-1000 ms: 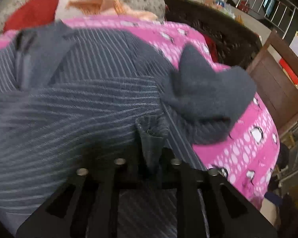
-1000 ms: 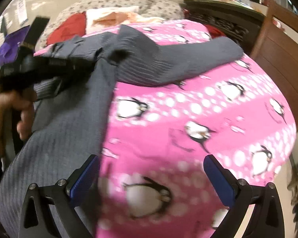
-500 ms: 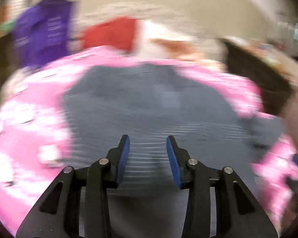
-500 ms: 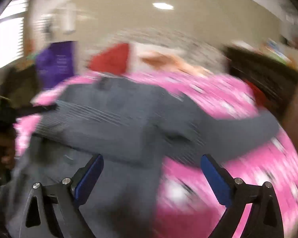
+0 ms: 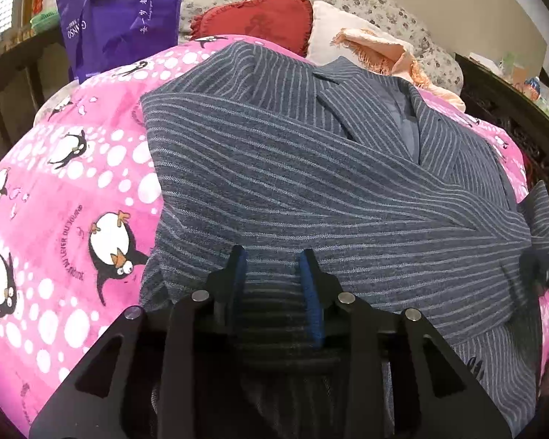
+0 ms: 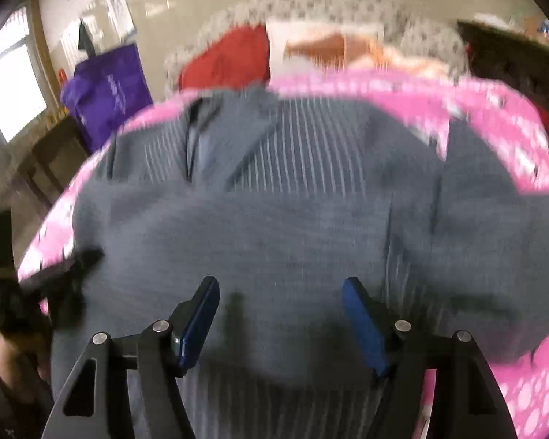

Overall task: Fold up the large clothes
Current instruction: 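Grasp the other sleeve cuff with the right gripper and lift it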

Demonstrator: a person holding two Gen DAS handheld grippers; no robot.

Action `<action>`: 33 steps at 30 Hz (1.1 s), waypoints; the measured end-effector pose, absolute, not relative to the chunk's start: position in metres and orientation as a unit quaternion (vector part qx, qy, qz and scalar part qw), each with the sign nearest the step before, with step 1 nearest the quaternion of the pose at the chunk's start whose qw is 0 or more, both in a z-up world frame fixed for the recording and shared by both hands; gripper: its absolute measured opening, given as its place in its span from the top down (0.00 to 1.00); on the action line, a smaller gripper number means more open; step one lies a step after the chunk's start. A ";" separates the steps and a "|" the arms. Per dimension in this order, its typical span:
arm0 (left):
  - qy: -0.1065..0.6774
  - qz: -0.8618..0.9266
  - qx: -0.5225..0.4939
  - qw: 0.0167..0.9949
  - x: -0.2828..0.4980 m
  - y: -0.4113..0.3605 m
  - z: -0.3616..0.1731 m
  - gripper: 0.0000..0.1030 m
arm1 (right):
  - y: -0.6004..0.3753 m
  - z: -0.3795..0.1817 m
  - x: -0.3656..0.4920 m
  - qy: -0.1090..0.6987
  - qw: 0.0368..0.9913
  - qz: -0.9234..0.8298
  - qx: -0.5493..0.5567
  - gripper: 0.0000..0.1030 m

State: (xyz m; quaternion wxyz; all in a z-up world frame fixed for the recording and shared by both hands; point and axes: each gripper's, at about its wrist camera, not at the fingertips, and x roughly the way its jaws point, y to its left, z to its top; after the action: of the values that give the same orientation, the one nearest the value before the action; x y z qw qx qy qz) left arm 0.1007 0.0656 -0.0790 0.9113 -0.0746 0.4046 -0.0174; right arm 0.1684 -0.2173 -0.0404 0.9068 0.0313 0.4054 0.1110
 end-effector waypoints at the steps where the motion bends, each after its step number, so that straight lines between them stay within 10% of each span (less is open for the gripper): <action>1: 0.405 -0.018 -0.075 0.911 0.099 0.072 -0.080 0.71 | -0.213 -0.042 0.174 0.407 0.907 0.107 0.025 0.34; 27: 0.409 0.006 -0.037 0.912 0.114 0.057 -0.084 0.71 | -0.193 -0.084 0.187 0.404 0.912 0.071 -0.027 0.23; 33: 0.408 0.009 -0.032 0.912 0.113 0.056 -0.083 0.71 | -0.254 -0.003 0.143 0.329 0.944 0.030 -0.016 0.27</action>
State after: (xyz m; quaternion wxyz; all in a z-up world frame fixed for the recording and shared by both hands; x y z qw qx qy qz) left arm 0.1130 0.0557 -0.0833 0.9123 -0.0318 0.4083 0.0093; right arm 0.1434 -0.2544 -0.0034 0.9436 -0.0164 0.3292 0.0304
